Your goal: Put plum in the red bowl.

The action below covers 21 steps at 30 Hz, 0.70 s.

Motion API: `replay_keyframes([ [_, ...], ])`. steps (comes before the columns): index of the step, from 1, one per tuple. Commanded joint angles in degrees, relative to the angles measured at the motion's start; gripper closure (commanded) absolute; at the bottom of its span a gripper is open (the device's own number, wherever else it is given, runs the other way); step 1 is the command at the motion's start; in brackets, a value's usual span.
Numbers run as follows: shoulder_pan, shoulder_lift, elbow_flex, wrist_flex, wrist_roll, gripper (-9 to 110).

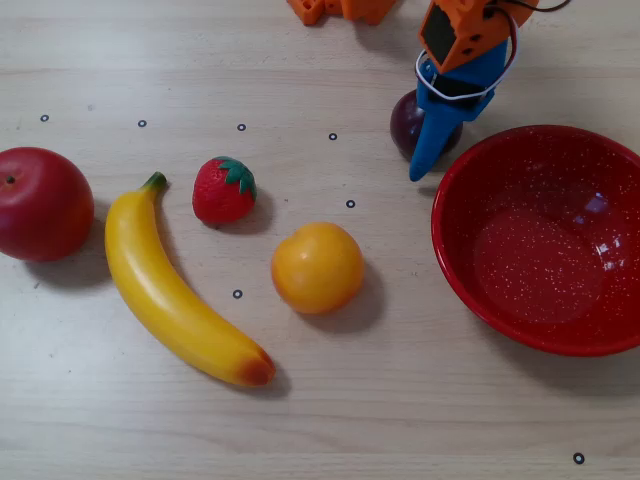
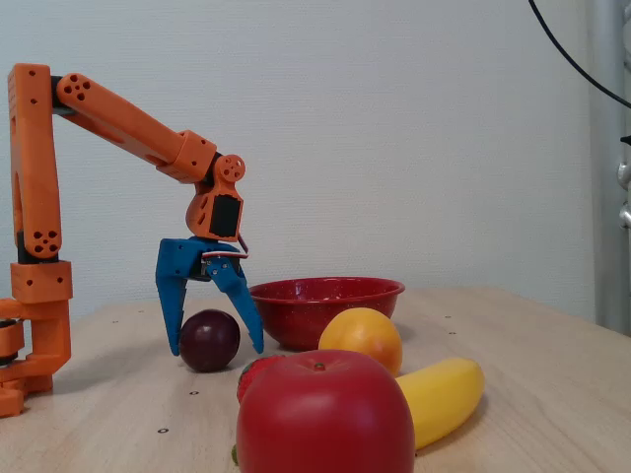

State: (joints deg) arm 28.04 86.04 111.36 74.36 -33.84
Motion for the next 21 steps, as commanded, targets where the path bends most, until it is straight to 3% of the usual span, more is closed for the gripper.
replay_keyframes([
  [1,-1.1,2.3,-4.5,1.5,-1.2,67],
  [15,-1.8,1.8,-4.5,1.1,-1.5,77],
  [18,-2.0,1.8,-4.4,1.0,-1.7,83],
  [21,-2.1,1.8,-4.4,1.3,-2.2,98],
])
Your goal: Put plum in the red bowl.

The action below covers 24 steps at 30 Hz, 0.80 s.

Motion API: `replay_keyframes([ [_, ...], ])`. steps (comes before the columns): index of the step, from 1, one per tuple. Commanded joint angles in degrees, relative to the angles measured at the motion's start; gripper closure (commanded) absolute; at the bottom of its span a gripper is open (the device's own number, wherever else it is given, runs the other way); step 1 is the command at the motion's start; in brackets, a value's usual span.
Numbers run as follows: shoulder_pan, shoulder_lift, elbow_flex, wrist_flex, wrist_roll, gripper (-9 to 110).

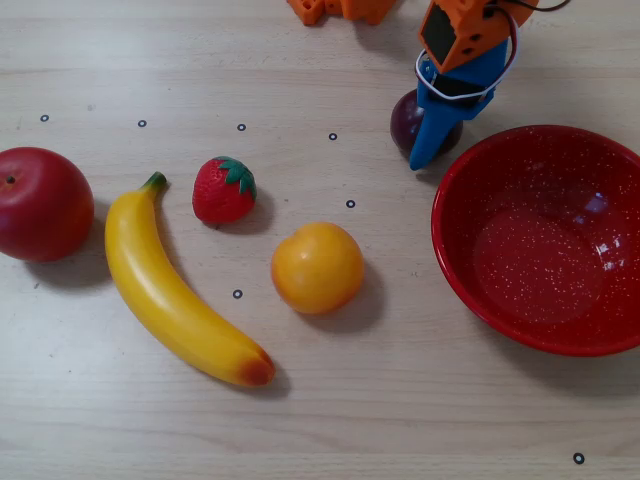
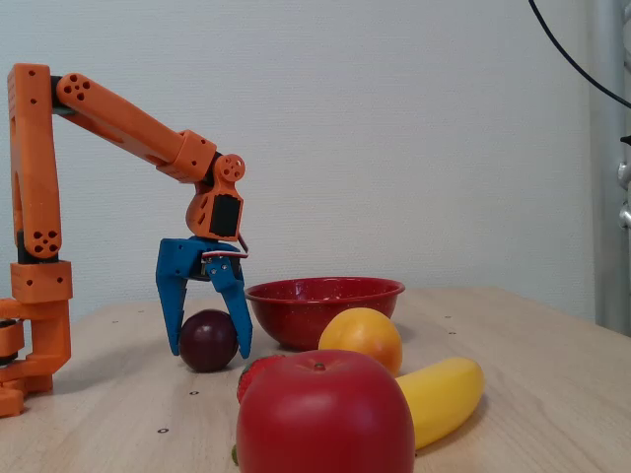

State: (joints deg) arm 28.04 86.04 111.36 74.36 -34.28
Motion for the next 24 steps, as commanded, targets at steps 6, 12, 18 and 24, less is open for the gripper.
replay_keyframes([
  [6,-2.0,3.4,-6.3,6.2,-3.2,101],
  [12,-1.2,9.7,-13.9,16.4,-2.3,101],
  [18,0.8,15.8,-25.3,24.4,1.1,101],
  [24,3.1,18.5,-35.1,23.1,9.1,101],
])
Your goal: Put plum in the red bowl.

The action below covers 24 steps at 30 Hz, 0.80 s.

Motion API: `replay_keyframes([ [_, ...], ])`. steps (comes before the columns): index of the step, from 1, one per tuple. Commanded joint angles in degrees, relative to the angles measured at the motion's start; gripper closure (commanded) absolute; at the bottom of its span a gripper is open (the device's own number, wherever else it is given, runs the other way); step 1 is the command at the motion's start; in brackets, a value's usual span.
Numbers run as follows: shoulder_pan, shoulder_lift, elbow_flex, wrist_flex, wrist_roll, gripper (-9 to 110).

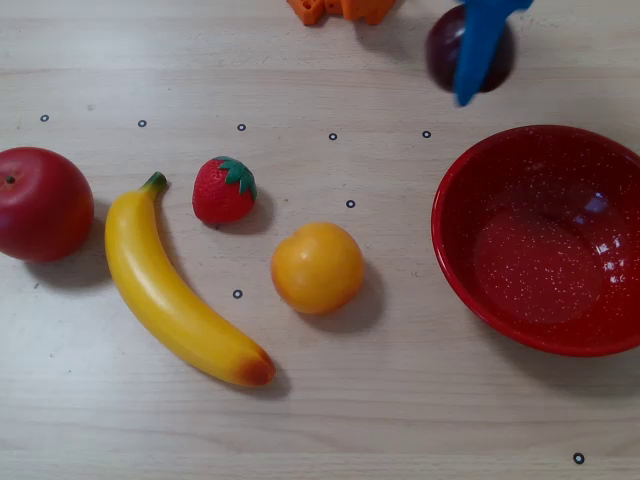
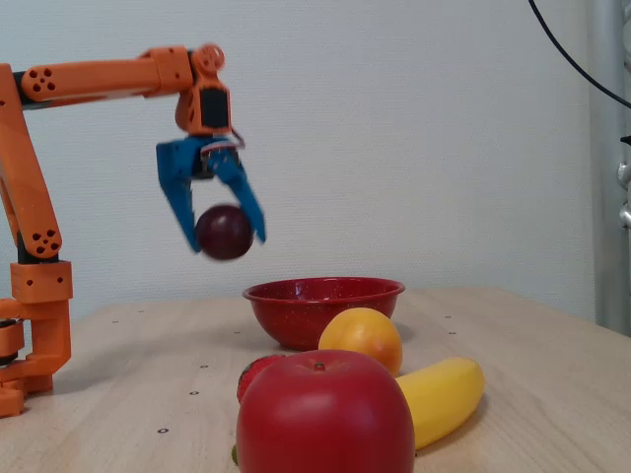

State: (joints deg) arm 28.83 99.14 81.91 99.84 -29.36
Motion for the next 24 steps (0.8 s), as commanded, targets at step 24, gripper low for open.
replay_keyframes([
  [24,-1.5,-4.5,14.2,-58.9,41.2,101],
])
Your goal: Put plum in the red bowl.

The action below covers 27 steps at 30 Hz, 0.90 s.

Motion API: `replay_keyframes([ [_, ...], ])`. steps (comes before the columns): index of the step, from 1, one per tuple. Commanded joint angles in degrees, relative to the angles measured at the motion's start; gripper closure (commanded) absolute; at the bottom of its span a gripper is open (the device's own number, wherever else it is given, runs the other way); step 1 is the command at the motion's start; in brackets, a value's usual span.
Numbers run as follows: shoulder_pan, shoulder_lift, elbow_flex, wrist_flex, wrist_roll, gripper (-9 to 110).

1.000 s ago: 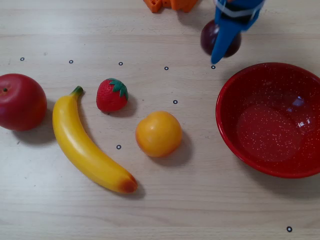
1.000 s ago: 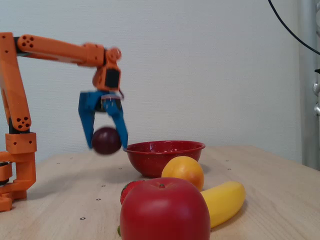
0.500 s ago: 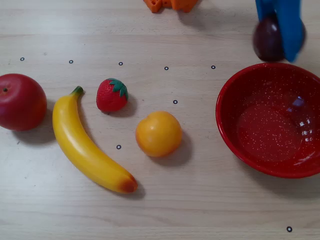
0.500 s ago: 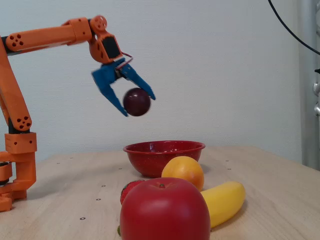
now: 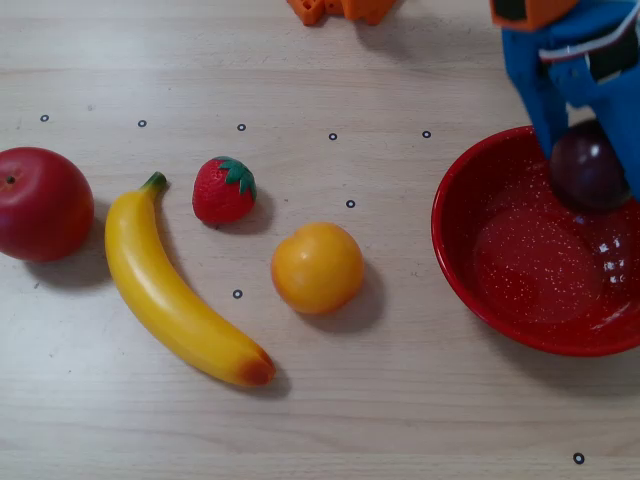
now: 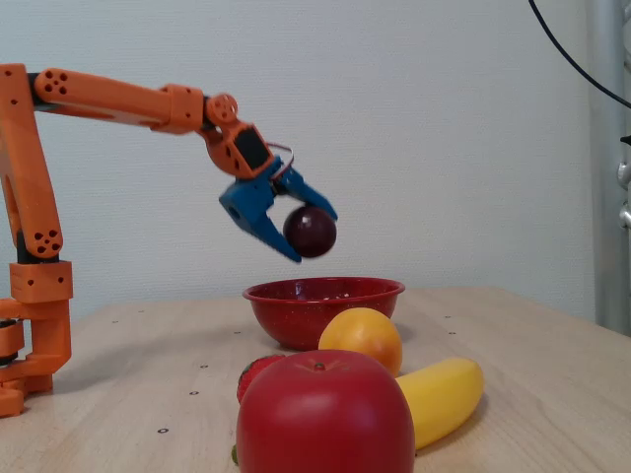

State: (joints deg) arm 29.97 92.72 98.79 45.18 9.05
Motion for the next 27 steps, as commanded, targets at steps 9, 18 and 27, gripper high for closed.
replay_keyframes([
  [9,-4.4,-7.1,-5.6,-1.1,9.5,92],
  [18,-5.6,-9.1,-6.8,4.9,12.4,55],
  [27,-5.5,-5.4,-17.8,13.8,5.1,67],
])
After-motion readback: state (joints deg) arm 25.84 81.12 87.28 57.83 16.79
